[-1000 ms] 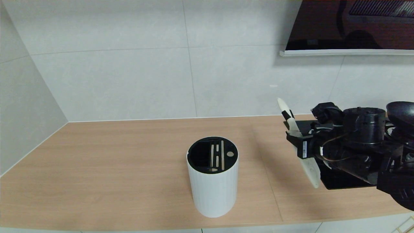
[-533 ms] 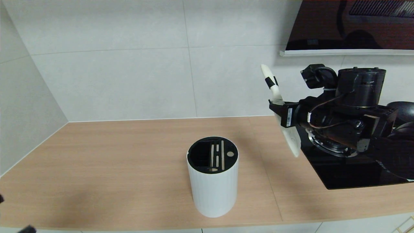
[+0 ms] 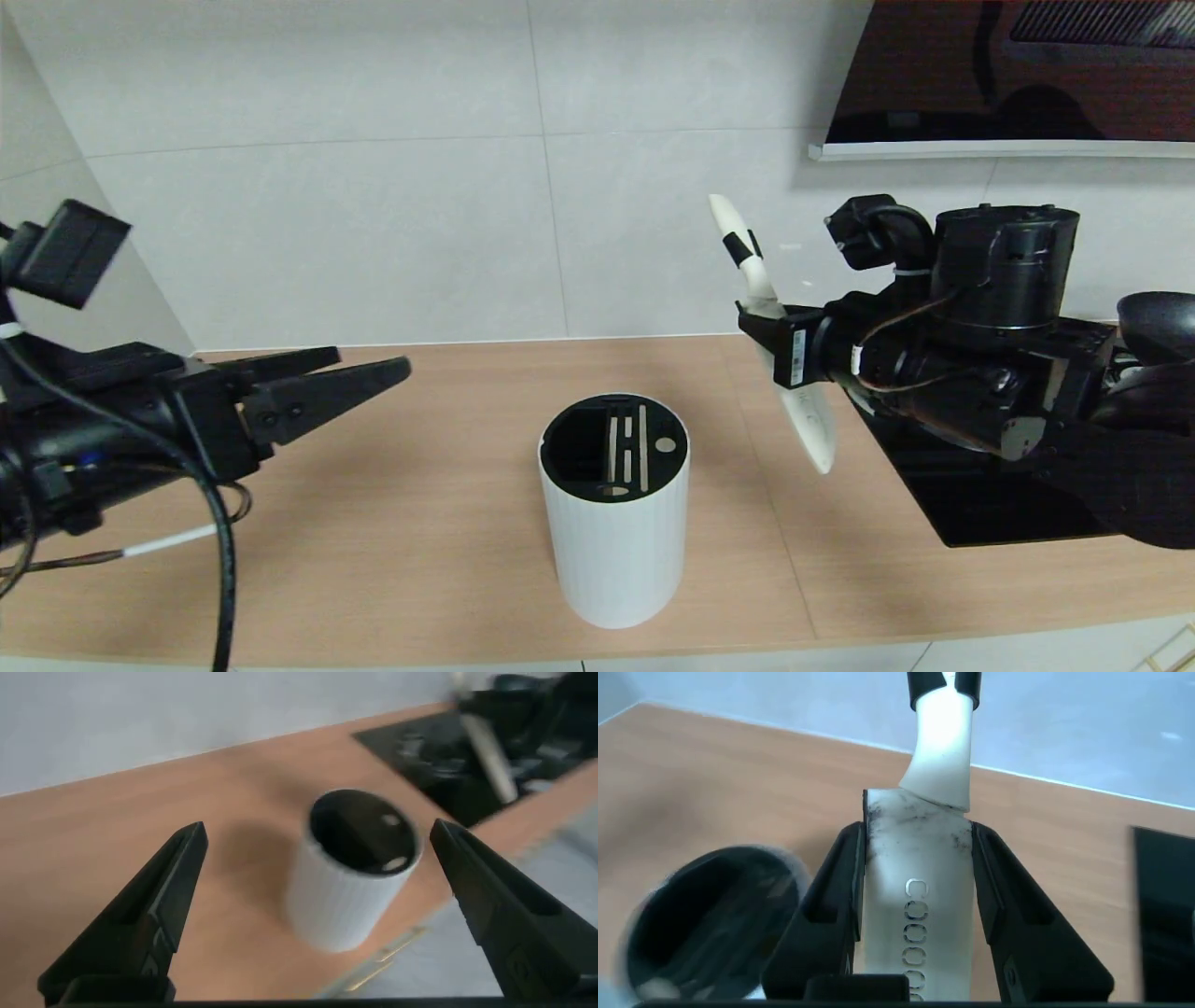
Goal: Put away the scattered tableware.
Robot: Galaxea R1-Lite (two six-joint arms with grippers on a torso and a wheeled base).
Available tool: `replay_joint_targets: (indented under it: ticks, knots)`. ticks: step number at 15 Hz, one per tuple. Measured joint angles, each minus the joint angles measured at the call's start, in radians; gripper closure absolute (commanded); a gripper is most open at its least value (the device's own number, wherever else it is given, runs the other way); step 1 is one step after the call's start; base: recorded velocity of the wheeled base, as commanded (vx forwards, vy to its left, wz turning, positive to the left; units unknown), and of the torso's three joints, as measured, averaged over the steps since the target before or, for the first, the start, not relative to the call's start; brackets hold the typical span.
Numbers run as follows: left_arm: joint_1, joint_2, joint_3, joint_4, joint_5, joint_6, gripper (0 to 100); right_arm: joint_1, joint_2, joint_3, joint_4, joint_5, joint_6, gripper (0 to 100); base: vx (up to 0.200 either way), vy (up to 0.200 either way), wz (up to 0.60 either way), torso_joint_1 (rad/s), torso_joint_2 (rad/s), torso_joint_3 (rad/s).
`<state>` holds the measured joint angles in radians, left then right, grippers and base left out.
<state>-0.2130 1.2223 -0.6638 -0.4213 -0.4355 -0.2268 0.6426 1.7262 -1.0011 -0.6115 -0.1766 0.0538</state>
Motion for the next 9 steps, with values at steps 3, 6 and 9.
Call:
replay_joint_targets:
  ticks: [3,6,9]
  knots:
    - [-0.158,0.119,-0.01,-0.201,0.004,-0.25,0,0.086,0.004,0.014,-0.005,-0.031,0.001,100,0.0,0.0,0.0,0.0,0.0,0.0]
    - [-0.246,0.229,-0.01,-0.388,0.116,-0.366,0,0.152,0.006,0.02,-0.005,-0.051,0.003,100,0.0,0.0,0.0,0.0,0.0,0.0]
    - [-0.313,0.312,-0.01,-0.513,0.19,-0.412,0,0.202,0.007,0.031,-0.006,-0.076,0.003,100,0.0,0.0,0.0,0.0,0.0,0.0]
